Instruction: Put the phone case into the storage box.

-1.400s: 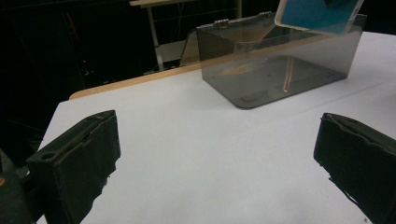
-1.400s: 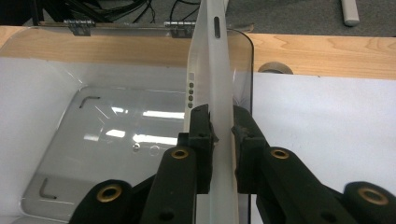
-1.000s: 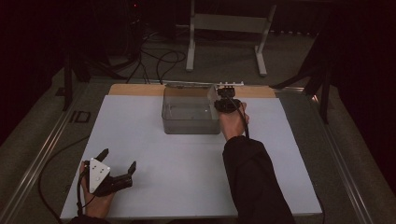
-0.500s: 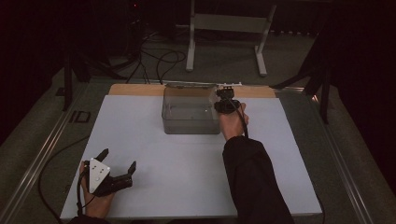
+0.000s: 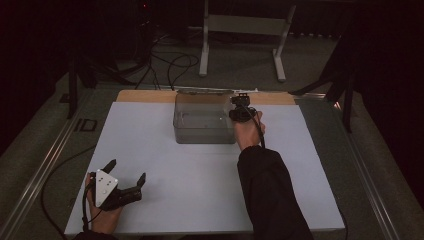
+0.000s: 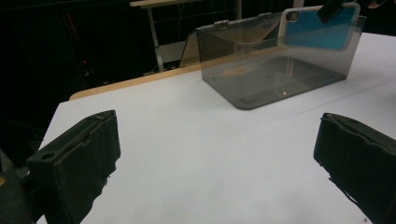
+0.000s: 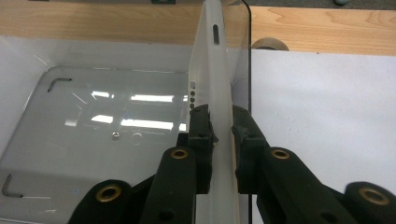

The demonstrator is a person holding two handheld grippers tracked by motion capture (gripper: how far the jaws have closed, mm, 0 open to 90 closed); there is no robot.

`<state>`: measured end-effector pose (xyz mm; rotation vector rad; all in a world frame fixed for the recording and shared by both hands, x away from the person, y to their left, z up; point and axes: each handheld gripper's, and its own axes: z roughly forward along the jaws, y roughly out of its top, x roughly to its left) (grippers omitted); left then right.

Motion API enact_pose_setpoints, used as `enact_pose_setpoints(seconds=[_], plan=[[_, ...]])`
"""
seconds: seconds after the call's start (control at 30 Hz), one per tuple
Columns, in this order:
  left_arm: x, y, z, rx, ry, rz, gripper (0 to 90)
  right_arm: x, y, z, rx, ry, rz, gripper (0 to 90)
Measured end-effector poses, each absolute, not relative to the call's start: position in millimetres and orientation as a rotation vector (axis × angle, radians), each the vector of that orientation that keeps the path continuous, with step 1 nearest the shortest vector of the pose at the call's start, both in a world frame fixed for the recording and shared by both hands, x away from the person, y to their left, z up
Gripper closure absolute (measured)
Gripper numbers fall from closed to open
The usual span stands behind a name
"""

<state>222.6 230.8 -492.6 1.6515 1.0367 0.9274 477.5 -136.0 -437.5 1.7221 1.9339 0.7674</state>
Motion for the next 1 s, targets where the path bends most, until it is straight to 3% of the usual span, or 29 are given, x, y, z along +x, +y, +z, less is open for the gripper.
enact_pose_setpoints(seconds=[1.0], plan=[[222.3, 230.9, -492.5, 1.649, 1.038, 0.927, 1.3, 483.1, -132.7, -436.7, 1.736, 1.974, 0.713, 77.9]])
